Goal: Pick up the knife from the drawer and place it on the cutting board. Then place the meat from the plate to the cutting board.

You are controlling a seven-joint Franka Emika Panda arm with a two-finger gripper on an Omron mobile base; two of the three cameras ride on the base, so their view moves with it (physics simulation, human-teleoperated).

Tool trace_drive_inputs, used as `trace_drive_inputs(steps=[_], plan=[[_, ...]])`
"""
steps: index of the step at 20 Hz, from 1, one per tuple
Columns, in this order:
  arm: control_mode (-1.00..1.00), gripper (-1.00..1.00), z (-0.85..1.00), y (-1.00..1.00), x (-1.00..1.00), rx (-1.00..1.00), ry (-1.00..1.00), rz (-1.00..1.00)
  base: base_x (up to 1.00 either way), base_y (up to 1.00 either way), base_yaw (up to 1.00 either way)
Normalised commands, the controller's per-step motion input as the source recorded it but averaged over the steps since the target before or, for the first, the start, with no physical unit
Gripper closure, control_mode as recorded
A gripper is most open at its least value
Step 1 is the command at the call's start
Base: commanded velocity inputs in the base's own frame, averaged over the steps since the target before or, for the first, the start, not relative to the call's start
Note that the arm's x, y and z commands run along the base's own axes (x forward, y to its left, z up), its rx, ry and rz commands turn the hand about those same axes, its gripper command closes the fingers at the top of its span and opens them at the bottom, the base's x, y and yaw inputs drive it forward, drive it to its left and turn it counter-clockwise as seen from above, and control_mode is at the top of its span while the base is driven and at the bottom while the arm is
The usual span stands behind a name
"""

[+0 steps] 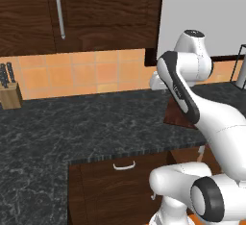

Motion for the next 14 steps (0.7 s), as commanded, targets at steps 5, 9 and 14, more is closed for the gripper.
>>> trace_drive_inputs(steps=[5,9,14], plan=[[-1.0,-1.0,-0.19,-0.14,-0.31,0.0,-0.02,0.0,0.0,0.0,0.0],[-1.0,-1.0,-0.25,-0.03,0.0,-0.02,0.15,0.0,0.0,0.0,0.0],[-1.0,-1.0,-0.08,0.0,-0.1,-0.03,0.03,0.0,0.0,0.0,0.0]])
